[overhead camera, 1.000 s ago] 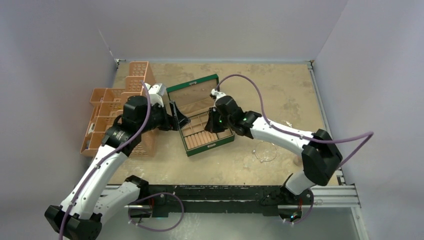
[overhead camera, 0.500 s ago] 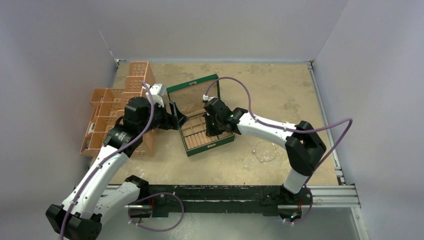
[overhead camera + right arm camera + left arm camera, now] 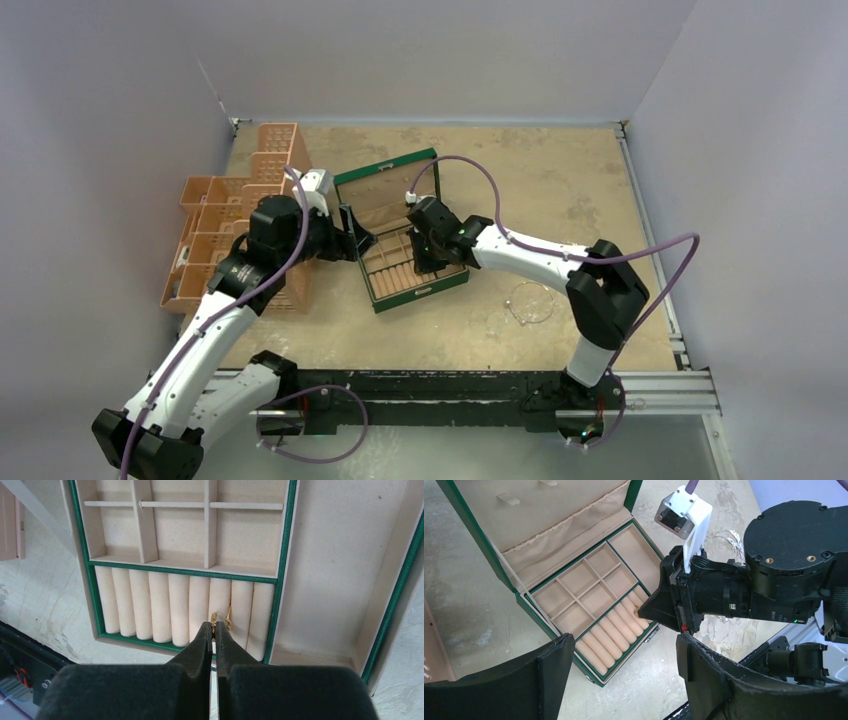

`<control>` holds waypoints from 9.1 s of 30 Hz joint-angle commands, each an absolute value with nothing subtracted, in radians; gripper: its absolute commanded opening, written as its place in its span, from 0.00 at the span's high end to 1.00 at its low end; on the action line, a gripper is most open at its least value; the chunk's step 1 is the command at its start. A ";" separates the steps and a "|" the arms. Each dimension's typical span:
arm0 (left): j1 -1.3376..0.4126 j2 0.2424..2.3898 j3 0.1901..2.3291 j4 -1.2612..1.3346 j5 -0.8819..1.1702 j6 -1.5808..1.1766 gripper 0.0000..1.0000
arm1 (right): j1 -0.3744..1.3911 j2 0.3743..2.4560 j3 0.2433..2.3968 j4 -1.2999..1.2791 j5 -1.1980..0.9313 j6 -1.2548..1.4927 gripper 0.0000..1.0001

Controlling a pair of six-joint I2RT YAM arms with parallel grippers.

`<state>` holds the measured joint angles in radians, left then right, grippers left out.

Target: Organize the mixed jewelry

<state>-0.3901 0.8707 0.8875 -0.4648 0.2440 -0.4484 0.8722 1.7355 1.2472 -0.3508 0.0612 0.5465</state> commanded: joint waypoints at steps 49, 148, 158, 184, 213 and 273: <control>-0.371 0.883 0.888 -0.418 0.315 -0.416 0.26 | 0.919 1.755 1.450 -0.474 0.088 0.558 0.59; -0.379 1.060 0.859 0.377 0.848 -1.411 0.24 | 0.501 1.120 0.906 0.560 -0.727 1.002 1.00; -0.420 1.187 0.827 0.720 0.899 -1.653 0.20 | 0.501 1.103 0.858 0.815 -0.821 1.211 1.00; -0.472 1.334 0.840 1.193 0.974 -1.832 0.38 | 0.512 1.210 0.810 1.167 -0.877 1.452 1.00; -0.509 1.346 0.839 1.301 1.008 -1.786 0.58 | 0.540 1.233 0.660 1.513 -0.767 1.743 1.00; -0.532 1.214 0.749 0.903 0.739 -1.437 1.00 | 0.541 1.082 0.727 0.839 -0.563 1.210 0.48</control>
